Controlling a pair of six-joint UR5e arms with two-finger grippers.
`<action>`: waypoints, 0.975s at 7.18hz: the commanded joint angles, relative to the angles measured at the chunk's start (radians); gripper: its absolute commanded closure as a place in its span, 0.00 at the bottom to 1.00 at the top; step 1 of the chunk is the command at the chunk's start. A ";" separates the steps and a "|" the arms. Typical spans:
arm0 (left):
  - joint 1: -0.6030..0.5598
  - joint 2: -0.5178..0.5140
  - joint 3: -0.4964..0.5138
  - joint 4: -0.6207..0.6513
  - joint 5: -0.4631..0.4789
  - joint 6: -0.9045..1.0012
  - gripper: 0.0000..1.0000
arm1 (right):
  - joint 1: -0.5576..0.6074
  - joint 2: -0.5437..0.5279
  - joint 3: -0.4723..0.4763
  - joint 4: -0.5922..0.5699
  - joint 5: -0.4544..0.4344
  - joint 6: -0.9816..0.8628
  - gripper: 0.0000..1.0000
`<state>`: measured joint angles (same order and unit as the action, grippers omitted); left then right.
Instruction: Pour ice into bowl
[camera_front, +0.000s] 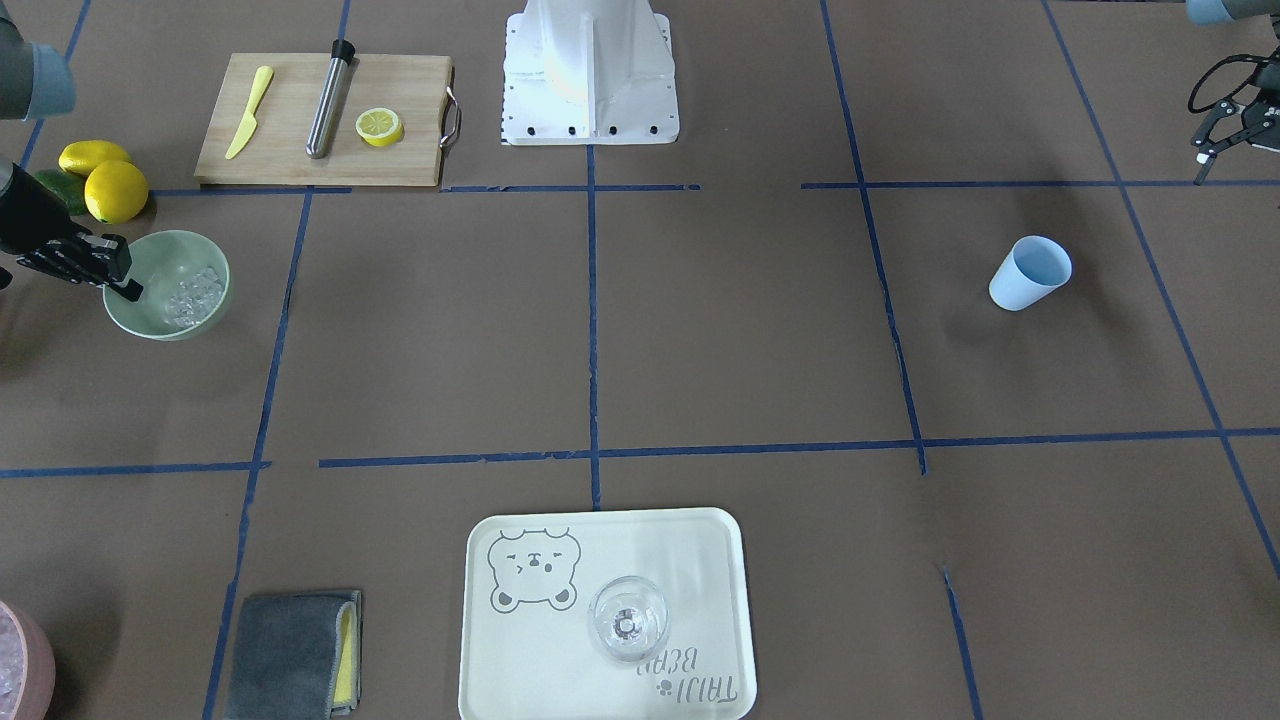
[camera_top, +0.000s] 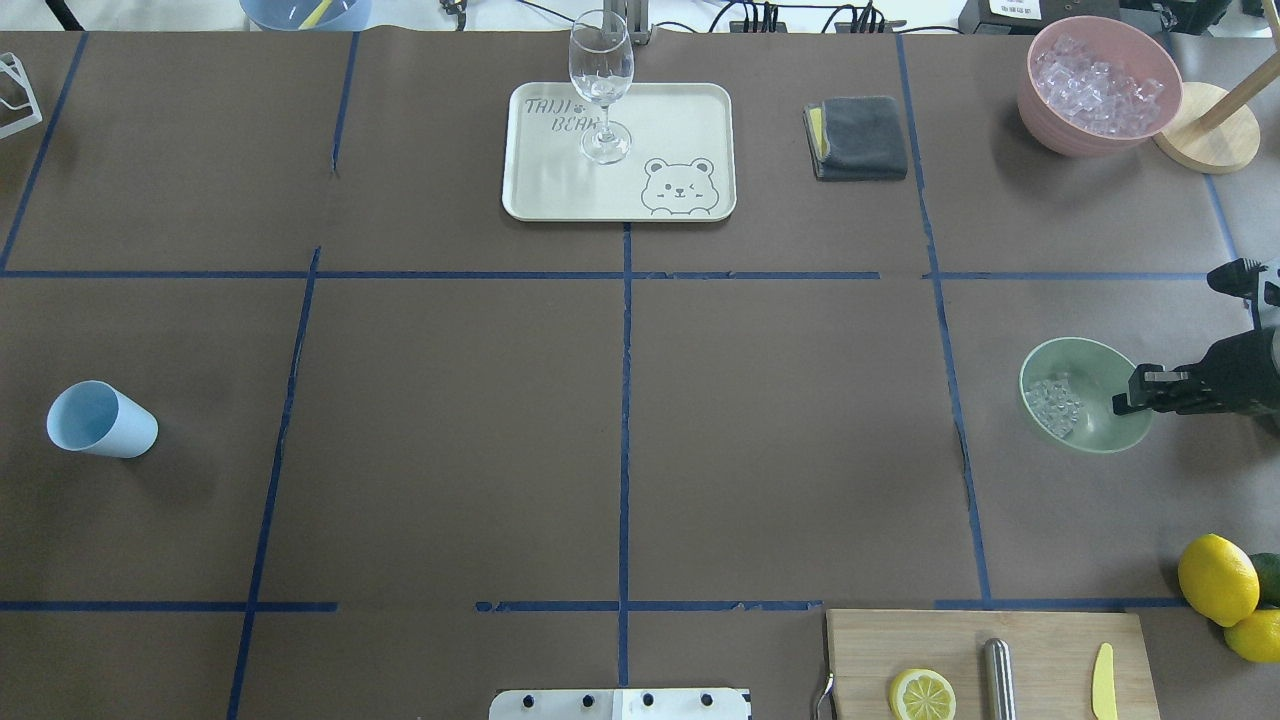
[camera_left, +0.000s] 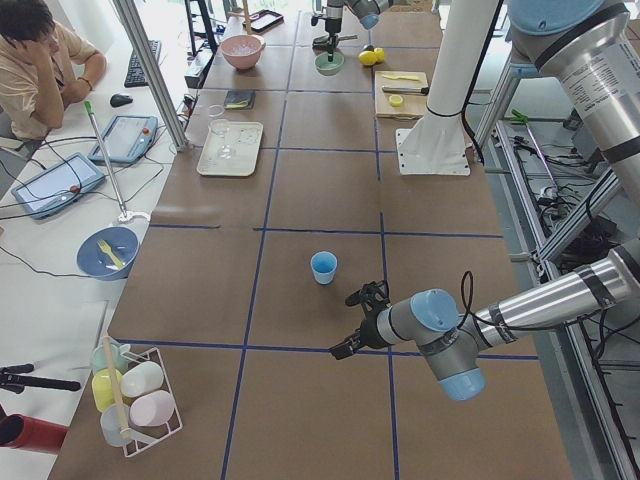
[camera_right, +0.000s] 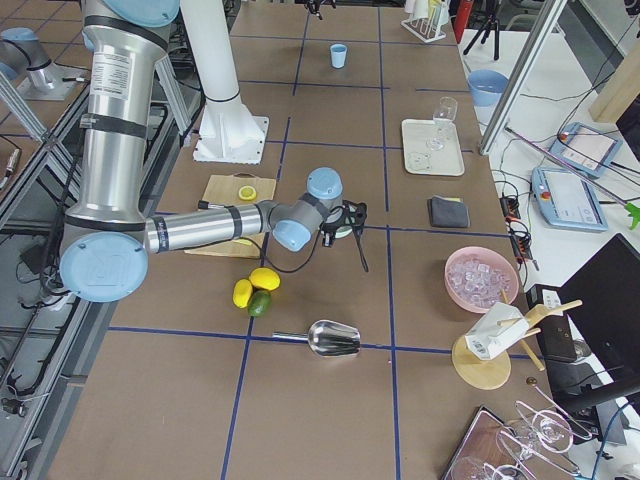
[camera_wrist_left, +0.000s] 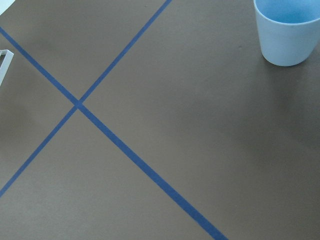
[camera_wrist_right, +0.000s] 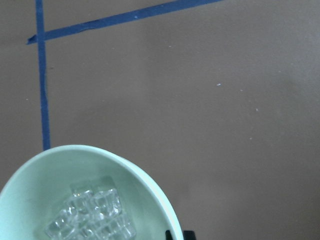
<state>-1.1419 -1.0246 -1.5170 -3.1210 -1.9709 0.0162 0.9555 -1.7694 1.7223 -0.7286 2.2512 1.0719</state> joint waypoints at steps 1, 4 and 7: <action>-0.015 0.000 -0.002 0.001 -0.009 0.007 0.00 | 0.006 0.083 -0.119 0.040 0.001 -0.001 1.00; -0.013 -0.008 0.003 0.002 -0.006 0.005 0.00 | 0.008 0.090 -0.124 0.040 0.019 -0.004 0.94; -0.016 -0.009 0.004 0.004 -0.006 0.007 0.00 | 0.052 0.071 -0.104 0.035 0.069 -0.009 0.00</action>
<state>-1.1571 -1.0343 -1.5140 -3.1183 -1.9773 0.0218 0.9783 -1.6919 1.6144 -0.6904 2.2910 1.0657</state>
